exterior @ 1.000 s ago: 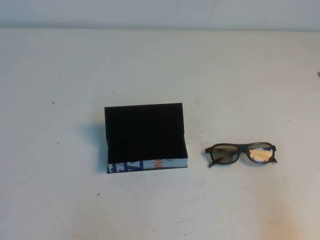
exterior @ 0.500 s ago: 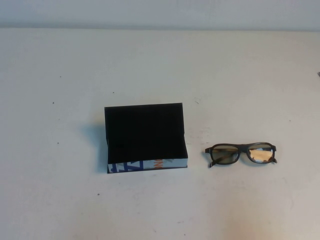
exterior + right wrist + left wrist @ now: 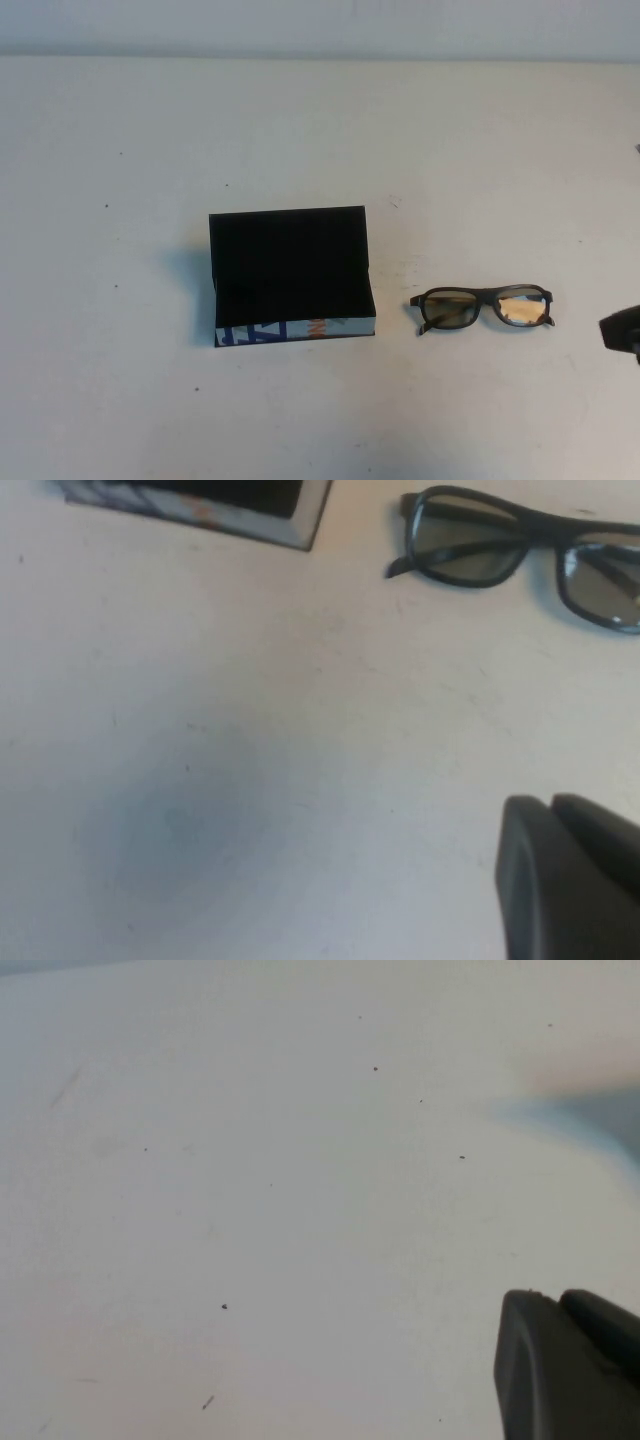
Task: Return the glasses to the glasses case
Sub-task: Pick up the glasses from the table
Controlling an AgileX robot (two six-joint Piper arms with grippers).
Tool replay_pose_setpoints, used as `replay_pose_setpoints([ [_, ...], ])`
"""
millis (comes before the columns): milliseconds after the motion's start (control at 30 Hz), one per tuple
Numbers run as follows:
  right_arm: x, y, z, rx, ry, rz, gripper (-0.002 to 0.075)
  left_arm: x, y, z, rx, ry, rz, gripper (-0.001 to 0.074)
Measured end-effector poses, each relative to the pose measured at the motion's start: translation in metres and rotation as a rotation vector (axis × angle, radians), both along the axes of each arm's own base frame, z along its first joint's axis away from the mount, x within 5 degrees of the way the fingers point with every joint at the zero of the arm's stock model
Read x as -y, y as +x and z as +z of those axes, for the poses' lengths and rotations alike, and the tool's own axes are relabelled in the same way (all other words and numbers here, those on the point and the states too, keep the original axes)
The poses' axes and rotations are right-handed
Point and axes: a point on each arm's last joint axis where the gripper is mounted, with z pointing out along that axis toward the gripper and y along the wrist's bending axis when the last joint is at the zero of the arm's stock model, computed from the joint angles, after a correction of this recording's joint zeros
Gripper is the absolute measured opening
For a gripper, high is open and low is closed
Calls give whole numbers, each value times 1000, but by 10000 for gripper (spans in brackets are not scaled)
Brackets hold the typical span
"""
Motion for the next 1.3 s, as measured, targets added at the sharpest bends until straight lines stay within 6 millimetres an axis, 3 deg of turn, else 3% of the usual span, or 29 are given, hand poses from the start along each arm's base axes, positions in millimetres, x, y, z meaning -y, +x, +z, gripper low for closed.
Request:
replay_pose_setpoints([
  [367, -57, 69, -10, 88, -258, 605, -3, 0, 0, 0, 0, 0, 0, -1],
  [533, -73, 97, -27, 122, -339, 808, 98, 0, 0, 0, 0, 0, 0, -1],
  [733, -75, 133, -53, 81, -473, 902, 375, 0, 0, 0, 0, 0, 0, -1],
  [800, -75, 142, -58, 72, -516, 918, 427, 0, 0, 0, 0, 0, 0, -1],
  [933, -78, 156, -64, 81, -541, 942, 461, 0, 0, 0, 0, 0, 0, -1],
  [1300, -80, 165, -84, 69, -554, 1018, 469, 0, 0, 0, 0, 0, 0, -1],
])
